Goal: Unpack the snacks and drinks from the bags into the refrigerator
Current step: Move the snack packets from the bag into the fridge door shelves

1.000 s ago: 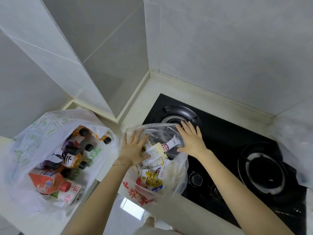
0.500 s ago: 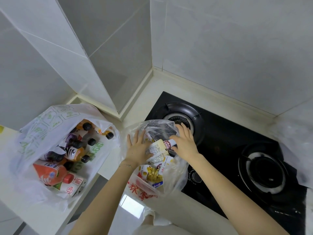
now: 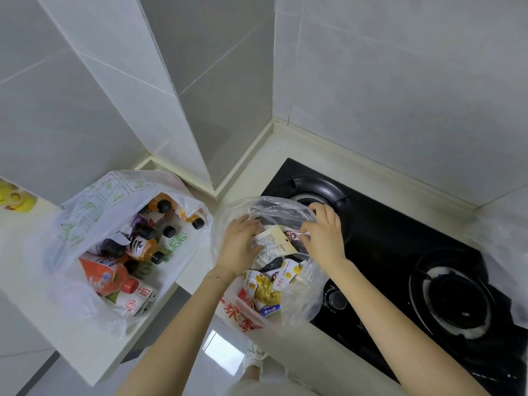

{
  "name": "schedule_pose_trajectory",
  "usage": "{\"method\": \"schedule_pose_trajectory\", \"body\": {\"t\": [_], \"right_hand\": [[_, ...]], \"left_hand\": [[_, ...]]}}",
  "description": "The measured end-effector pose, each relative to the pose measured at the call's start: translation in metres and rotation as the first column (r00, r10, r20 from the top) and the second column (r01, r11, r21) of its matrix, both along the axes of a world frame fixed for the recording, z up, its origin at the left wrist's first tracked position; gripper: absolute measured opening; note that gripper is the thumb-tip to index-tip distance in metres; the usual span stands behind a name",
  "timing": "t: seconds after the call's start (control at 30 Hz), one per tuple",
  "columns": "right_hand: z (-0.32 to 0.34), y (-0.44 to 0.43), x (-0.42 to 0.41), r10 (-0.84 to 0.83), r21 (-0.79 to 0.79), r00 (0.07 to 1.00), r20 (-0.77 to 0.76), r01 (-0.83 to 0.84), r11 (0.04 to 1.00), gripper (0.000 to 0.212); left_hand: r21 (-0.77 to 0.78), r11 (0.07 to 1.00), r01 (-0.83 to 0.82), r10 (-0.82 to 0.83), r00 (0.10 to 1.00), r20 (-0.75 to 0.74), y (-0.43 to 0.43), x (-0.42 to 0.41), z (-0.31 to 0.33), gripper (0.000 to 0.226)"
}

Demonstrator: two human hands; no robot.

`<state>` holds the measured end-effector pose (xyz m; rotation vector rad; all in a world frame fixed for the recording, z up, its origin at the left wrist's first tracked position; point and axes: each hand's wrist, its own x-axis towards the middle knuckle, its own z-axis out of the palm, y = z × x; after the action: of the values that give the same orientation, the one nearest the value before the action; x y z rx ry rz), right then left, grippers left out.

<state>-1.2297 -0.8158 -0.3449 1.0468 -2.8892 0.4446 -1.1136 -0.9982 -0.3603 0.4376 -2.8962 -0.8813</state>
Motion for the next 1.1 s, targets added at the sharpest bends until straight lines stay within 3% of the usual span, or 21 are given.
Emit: {"method": "schedule_pose_trajectory", "body": {"t": [0.23, 0.37, 0.47, 0.57, 0.73, 0.93, 1.1], "right_hand": [[0.014, -0.013, 0.012, -0.165, -0.288, 0.983, 0.081, 0.181, 0.94, 0.012], [0.033, -0.016, 0.004, -0.14, -0.376, 0.927, 0.347, 0.274, 0.885, 0.014], [0.052, -0.014, 0.0, -0.094, -0.445, 0.876, 0.473, 0.33, 0.833, 0.012], [0.065, -0.01, 0.002, -0.086, -0.488, 0.871, 0.484, 0.35, 0.799, 0.006], [0.077, -0.001, 0.013, -0.087, -0.54, 0.906, 0.415, 0.322, 0.778, 0.001], [0.077, -0.01, 0.019, -0.004, -0.451, 0.695, 0.719, 0.47, 0.759, 0.009], [0.08, -0.022, 0.03, 0.146, -0.463, 0.502, 0.852, 0.594, 0.658, 0.017]], "left_hand": [[0.147, 0.988, -0.039, 0.071, 0.972, -0.223, 0.0, 0.008, 0.037, 0.017], [0.366, 0.927, -0.081, 0.192, 0.942, -0.277, 0.003, 0.012, 0.071, 0.038], [0.527, 0.848, -0.055, 0.192, 0.959, -0.207, -0.001, 0.011, 0.086, 0.029], [0.637, 0.767, -0.075, 0.252, 0.949, -0.192, -0.007, 0.009, 0.086, 0.008], [0.706, 0.698, -0.116, 0.34, 0.922, -0.184, -0.006, 0.01, 0.085, 0.028], [0.819, 0.562, -0.119, 0.434, 0.885, -0.17, -0.002, 0.004, 0.093, 0.025], [0.902, 0.421, -0.098, 0.486, 0.864, -0.133, -0.003, 0.001, 0.096, 0.029]]}}
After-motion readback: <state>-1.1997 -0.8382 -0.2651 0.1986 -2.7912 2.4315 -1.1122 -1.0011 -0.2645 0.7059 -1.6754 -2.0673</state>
